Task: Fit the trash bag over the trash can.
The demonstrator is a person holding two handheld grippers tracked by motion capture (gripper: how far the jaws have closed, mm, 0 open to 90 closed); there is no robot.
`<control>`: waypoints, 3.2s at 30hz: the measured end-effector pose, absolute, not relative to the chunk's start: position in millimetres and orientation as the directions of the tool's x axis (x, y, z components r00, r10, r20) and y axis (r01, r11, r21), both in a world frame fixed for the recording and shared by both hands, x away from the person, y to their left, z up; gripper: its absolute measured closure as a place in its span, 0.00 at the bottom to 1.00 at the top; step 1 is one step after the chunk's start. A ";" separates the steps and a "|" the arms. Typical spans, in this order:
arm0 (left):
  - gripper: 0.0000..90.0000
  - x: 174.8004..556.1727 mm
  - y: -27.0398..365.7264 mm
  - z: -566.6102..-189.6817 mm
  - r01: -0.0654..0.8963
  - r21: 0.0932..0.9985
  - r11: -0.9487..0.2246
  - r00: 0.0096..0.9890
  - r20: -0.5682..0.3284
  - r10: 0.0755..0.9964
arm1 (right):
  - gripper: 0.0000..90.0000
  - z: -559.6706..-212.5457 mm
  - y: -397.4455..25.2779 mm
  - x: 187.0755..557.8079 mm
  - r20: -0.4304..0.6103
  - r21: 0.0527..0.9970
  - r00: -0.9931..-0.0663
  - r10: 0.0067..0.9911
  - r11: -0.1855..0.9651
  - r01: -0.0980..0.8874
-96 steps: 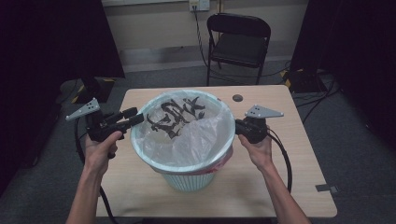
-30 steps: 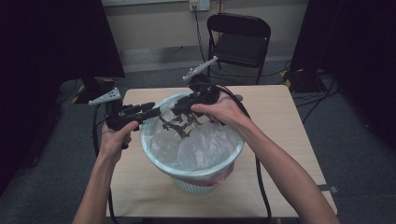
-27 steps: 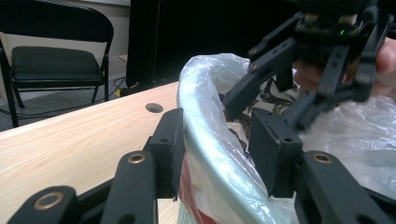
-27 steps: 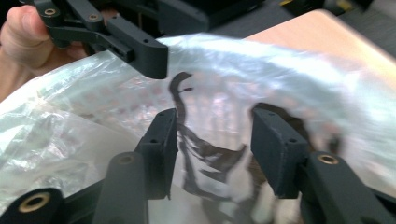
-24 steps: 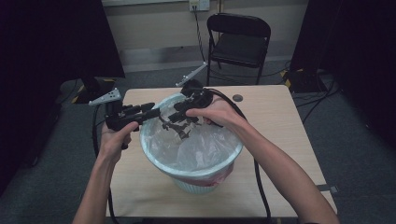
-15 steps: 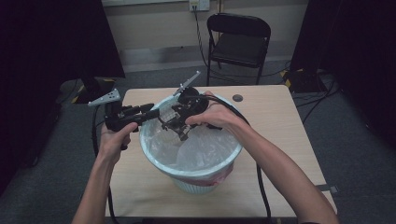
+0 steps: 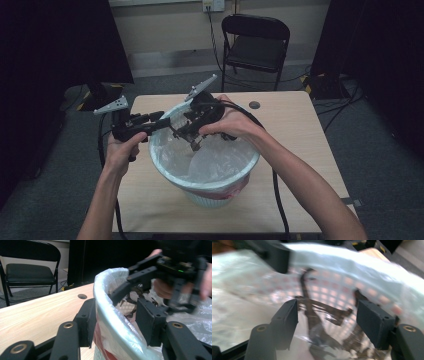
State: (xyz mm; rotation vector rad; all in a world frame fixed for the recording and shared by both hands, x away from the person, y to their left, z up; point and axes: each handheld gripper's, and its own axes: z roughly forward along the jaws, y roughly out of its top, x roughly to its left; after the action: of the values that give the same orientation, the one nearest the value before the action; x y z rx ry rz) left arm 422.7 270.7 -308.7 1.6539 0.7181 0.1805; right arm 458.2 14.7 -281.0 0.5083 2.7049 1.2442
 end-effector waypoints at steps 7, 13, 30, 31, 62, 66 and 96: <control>0.55 421.8 271.4 -308.4 0.357 0.933 -0.038 0.784 -0.277 0.556 | 0.37 -295.1 43.2 419.5 -0.036 0.714 -0.969 0.245 0.685 0.147; 0.55 420.1 273.3 -308.4 0.357 0.933 -0.046 0.785 -0.273 0.557 | 0.39 -306.2 54.4 406.4 -0.001 0.678 -0.982 0.190 0.721 0.139; 0.36 421.3 278.0 -306.5 0.352 0.935 -0.047 0.736 -0.246 0.631 | 0.30 -286.7 43.9 417.2 0.024 0.710 -0.966 0.256 0.676 0.197; 0.35 421.5 279.0 -306.2 0.353 0.935 -0.041 0.732 -0.249 0.634 | 0.28 -284.3 40.5 420.6 0.024 0.716 -0.958 0.285 0.664 0.215; 0.18 414.8 307.3 -300.9 0.343 0.939 0.006 0.671 -0.250 0.698 | 0.20 -223.3 -114.9 455.8 0.057 0.899 -0.716 0.696 0.277 0.340; 0.18 410.2 311.2 -306.7 0.351 0.936 -0.027 0.643 -0.220 0.733 | 0.17 -240.2 -138.1 447.4 0.044 0.900 -0.657 0.753 0.256 0.353; 0.20 372.4 325.5 -440.0 0.556 0.804 -0.212 0.505 -0.124 0.854 | 0.18 -420.4 -240.3 374.4 0.123 0.816 -0.384 0.915 0.127 0.564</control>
State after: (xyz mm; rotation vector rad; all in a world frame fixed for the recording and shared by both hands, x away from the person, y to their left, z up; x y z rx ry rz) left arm 372.4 325.5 -440.0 1.8990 1.1649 0.4433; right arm 374.4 -240.3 -420.4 1.4263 2.0023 1.1556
